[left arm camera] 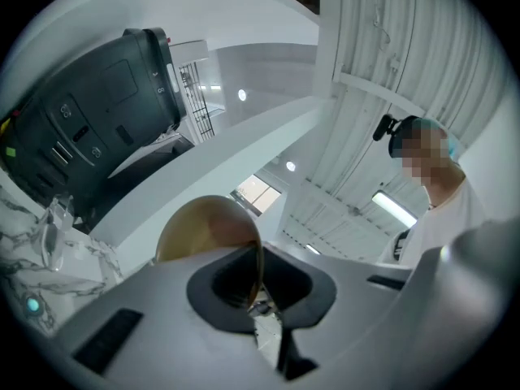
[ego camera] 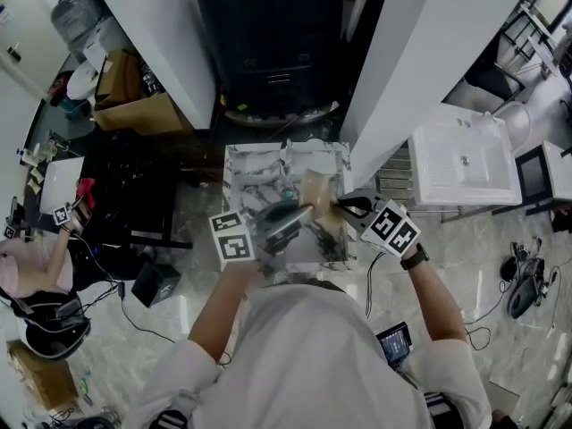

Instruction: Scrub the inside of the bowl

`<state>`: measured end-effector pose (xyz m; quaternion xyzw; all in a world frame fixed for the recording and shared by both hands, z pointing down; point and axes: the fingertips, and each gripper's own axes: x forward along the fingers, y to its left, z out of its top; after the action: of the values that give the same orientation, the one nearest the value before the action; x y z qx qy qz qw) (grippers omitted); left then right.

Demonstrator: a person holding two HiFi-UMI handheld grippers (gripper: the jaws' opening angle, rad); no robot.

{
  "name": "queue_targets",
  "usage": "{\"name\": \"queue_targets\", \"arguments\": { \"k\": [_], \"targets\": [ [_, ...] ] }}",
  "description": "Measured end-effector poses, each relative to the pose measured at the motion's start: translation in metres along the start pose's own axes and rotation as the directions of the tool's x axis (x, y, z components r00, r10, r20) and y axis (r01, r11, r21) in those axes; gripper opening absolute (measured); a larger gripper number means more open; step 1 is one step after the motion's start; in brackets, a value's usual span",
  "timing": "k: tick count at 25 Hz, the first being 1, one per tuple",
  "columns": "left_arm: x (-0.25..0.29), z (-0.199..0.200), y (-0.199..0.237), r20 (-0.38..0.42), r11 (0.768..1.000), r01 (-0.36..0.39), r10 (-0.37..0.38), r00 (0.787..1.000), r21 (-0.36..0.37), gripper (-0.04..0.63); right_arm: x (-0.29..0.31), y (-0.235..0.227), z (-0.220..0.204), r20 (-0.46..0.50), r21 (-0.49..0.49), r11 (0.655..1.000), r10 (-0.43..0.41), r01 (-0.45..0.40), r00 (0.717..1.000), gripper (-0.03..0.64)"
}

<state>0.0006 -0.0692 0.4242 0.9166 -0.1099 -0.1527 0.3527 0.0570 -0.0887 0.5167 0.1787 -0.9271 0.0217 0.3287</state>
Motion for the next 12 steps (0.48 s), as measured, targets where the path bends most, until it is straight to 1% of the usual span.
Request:
{"name": "queue_targets", "arguments": {
  "k": [3,6,10,12],
  "targets": [
    [-0.006,0.007,0.012,0.014,0.999,-0.037,0.037,0.999,0.009,0.018,-0.006,0.016,0.005,0.0,-0.004,0.999,0.032,-0.032,0.999,0.026],
    [-0.011,0.009,0.02,0.014,0.998,-0.063,0.062,0.998,0.017,0.018,-0.014,0.027,0.018,0.013,-0.038,0.998,0.041,-0.04,0.999,0.026],
    [-0.014,0.002,0.03,-0.027,0.996,-0.087,0.087,0.996,0.026,0.018,-0.031,0.032,0.042,0.055,-0.079,0.996,0.033,-0.029,0.998,0.026],
    [-0.015,-0.002,0.031,-0.034,0.996,-0.083,0.083,0.996,0.014,0.018,-0.039,0.027,0.057,0.084,-0.094,0.996,0.02,-0.012,0.996,0.026]
  ]
}}
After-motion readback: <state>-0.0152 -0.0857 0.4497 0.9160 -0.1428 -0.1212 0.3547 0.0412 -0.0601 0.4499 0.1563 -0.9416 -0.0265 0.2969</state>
